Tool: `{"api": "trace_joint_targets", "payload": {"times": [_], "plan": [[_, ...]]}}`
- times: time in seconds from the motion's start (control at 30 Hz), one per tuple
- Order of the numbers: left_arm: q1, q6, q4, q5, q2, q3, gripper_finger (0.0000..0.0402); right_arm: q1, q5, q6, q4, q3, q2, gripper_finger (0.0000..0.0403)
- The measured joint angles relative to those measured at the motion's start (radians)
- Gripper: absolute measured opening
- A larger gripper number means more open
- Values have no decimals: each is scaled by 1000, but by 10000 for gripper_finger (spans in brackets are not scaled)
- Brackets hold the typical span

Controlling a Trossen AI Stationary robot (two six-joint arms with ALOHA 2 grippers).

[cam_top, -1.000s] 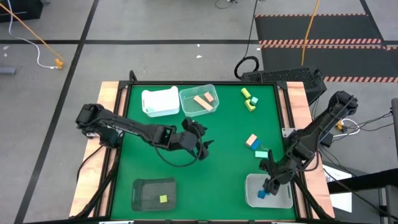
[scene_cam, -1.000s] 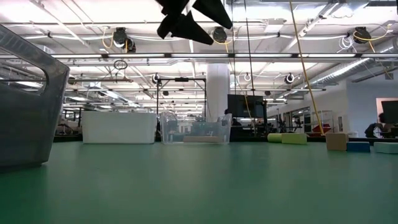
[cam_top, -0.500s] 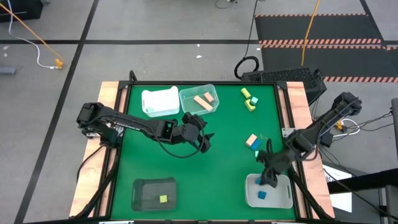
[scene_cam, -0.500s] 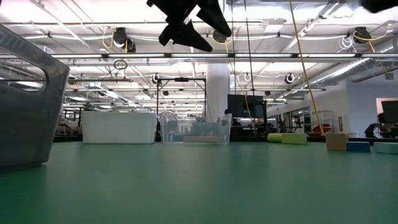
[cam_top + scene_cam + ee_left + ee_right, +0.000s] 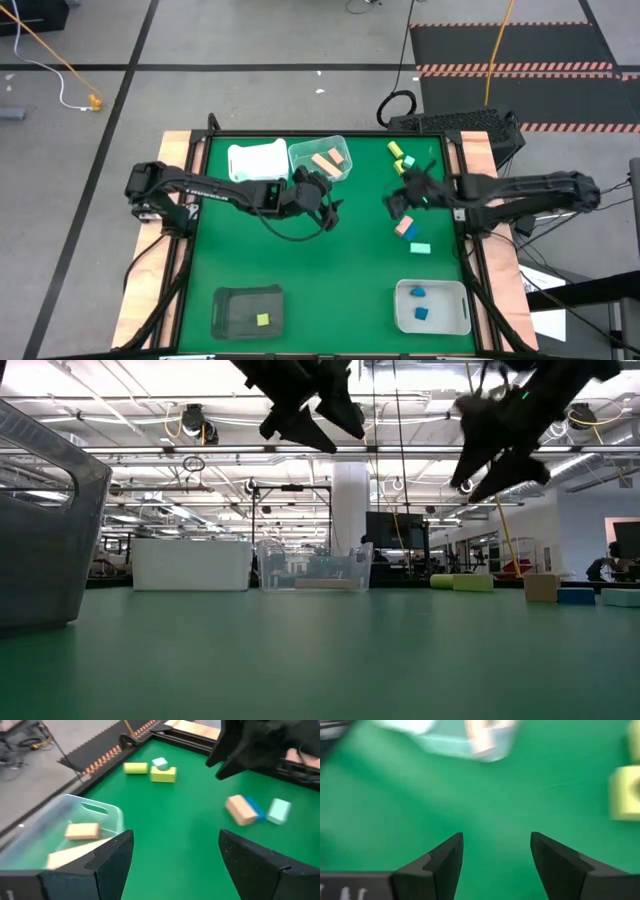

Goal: Sort & place blocks by color
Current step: Put the middle yellow block into the black bin

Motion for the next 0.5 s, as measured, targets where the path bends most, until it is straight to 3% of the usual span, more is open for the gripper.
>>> {"api": "trace_joint_targets", "payload": {"times": [0.27,0.5], "plan": [[131,65,-1,29,0,0,292,-365,-94,-128,39,0,196,220],[249,144,-23,157,0,0,292,-549,-185,-245,194,0,338,219]]}}
